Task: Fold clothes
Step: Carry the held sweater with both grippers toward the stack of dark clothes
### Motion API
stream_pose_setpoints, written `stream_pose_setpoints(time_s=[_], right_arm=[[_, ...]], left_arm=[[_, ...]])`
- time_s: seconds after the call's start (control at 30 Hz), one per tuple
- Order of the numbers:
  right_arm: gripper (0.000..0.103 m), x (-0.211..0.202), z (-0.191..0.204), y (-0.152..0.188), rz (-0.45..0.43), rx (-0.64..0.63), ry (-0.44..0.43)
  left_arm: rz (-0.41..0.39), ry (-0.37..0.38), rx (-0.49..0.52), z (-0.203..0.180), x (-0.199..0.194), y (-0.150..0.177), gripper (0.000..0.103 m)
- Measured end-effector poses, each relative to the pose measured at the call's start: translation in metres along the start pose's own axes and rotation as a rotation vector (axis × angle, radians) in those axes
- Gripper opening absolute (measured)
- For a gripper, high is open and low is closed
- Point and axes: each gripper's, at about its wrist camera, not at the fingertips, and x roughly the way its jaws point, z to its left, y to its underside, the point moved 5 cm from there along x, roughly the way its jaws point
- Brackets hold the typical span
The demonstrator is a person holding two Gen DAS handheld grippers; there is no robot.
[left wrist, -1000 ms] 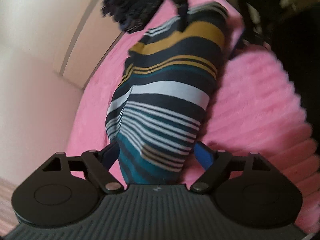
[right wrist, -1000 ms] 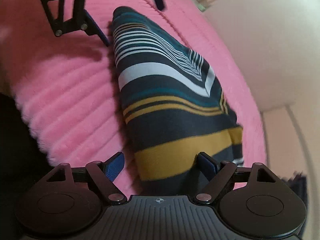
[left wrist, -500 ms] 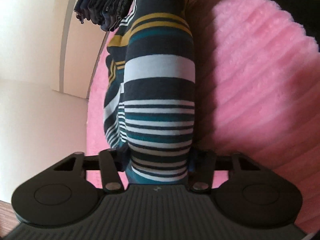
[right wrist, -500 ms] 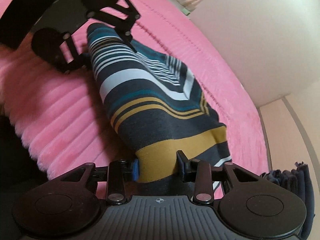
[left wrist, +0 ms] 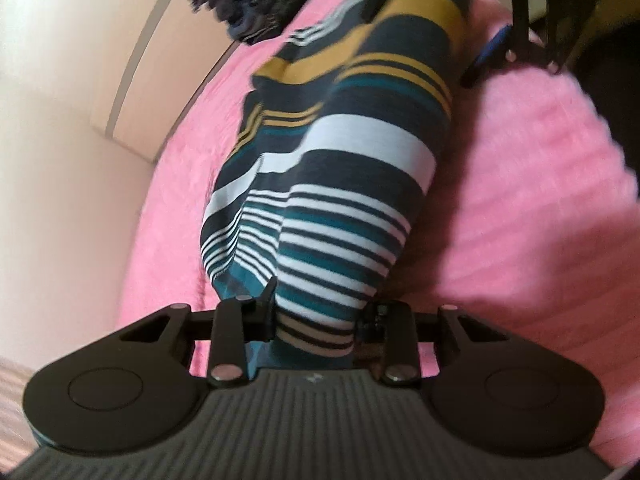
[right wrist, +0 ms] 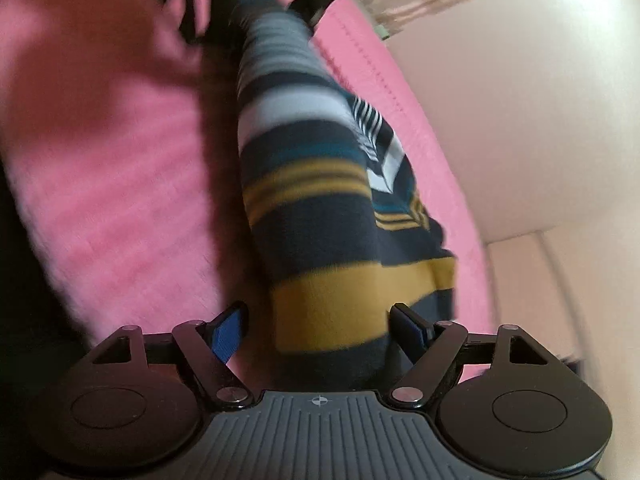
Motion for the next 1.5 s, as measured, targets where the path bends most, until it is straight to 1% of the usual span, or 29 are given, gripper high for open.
stream_pose_setpoints(time_s=[0.03, 0.07, 0.1, 0.17, 0.3, 0.4, 0.5, 0.6, 0.7, 0.8, 0.87, 1.5], right_arm=[[0.058, 0.003, -0.001, 0.004, 0.018, -0.036, 0.020], [0.057, 0.003, -0.004, 0.008, 0.014, -0.045, 0.020], [0.051, 0.003, -0.006, 0.010, 0.006, -0.043, 0.013], [0.046, 0.004, -0.007, 0.011, 0.008, -0.055, 0.006], [0.040, -0.001, -0.012, 0.009, 0.017, -0.055, -0.008], [0.040, -0.023, -0.026, 0.003, 0.010, -0.026, -0.016], [0.040, -0.040, -0.029, 0.003, -0.006, -0.021, -0.035], [0.040, -0.037, -0.023, 0.005, 0.009, -0.035, -0.050], [0.040, -0.034, -0.023, 0.005, 0.041, -0.011, -0.047], [0.040, -0.034, -0.025, 0.003, 0.047, -0.005, -0.049], [0.040, -0.043, -0.017, 0.003, 0.052, -0.005, -0.048], [0.040, -0.050, -0.008, 0.003, 0.065, 0.002, -0.067]], left_arm=[[-0.001, 0.005, -0.002, 0.003, -0.001, -0.001, 0.030], [-0.003, 0.008, 0.002, 0.003, -0.001, -0.004, 0.030], [-0.004, 0.011, 0.006, 0.003, 0.000, -0.006, 0.030], [0.003, 0.010, 0.021, -0.002, -0.001, -0.007, 0.030], [0.018, -0.003, 0.051, -0.009, -0.007, -0.004, 0.029], [0.013, -0.004, 0.050, -0.007, -0.020, -0.002, 0.029], [0.005, 0.012, 0.043, -0.008, -0.031, 0.002, 0.029], [0.018, 0.016, 0.067, -0.015, -0.030, 0.001, 0.029], [0.031, 0.018, 0.074, -0.018, -0.029, 0.000, 0.029], [0.036, 0.018, 0.075, -0.017, -0.029, 0.001, 0.029], [0.038, 0.020, 0.075, -0.016, -0.029, 0.001, 0.029], [0.040, 0.036, 0.082, -0.020, -0.026, 0.004, 0.029]])
